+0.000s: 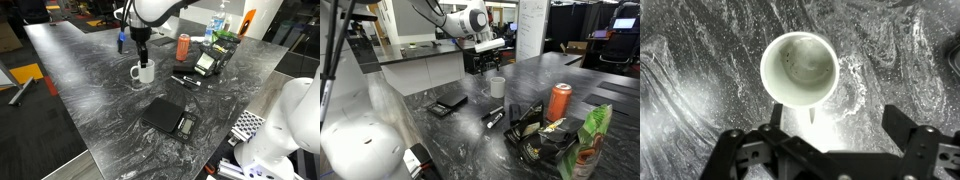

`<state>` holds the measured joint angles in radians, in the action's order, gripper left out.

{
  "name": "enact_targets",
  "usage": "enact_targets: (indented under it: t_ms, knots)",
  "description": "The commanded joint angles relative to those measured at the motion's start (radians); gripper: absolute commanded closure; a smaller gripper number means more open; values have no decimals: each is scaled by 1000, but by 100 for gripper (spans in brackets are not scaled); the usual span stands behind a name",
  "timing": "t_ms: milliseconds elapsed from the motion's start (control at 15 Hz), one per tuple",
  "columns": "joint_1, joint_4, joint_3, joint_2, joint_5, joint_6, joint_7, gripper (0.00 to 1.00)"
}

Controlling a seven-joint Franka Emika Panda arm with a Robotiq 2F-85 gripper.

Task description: Pick the markers in the cup and put them on the counter, then pick the cup and put it on the black object

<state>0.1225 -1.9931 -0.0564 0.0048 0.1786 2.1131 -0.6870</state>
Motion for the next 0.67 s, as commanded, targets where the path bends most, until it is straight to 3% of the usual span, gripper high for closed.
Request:
enact_targets:
  t_ms: [0, 600]
  knots:
    - [-24, 61, -6, 82, -58, 73, -133, 0]
    - [-74, 133, -15, 193, -172, 53, -331, 0]
